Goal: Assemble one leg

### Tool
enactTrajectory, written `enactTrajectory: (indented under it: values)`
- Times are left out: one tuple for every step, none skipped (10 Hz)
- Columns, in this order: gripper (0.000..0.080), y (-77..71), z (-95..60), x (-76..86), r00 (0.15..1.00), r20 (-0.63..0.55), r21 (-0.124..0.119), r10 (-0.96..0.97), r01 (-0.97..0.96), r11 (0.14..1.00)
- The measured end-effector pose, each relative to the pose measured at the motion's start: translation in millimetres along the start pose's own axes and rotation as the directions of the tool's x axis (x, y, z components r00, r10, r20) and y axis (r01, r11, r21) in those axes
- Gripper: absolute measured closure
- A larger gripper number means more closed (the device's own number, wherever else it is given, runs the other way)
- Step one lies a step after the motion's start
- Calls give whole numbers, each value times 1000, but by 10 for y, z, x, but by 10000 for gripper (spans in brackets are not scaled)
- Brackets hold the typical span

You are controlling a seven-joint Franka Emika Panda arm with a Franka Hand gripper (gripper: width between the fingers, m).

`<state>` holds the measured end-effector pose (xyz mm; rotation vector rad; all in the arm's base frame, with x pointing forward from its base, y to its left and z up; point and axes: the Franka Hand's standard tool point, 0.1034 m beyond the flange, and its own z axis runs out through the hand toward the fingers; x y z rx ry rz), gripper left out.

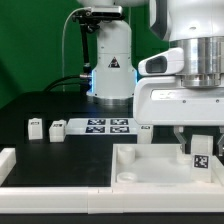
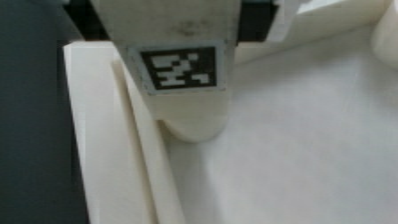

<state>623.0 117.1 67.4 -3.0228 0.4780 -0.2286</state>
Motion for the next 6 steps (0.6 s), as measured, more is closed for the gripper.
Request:
enactTrajectory:
  values:
    - [255, 0, 1, 0, 1000, 0, 0, 0, 0, 1000]
    - [255, 0, 1, -1, 1000, 0, 0, 0, 0, 1000]
    - [176, 0, 1, -1, 1000, 0, 0, 0, 0, 1000]
    - [176, 0, 2, -1, 1000, 0, 0, 0, 0, 1000]
    - [155, 0, 2, -1, 1000, 0, 0, 0, 0, 1000]
    - [155, 0, 2, -1, 1000, 0, 0, 0, 0, 1000]
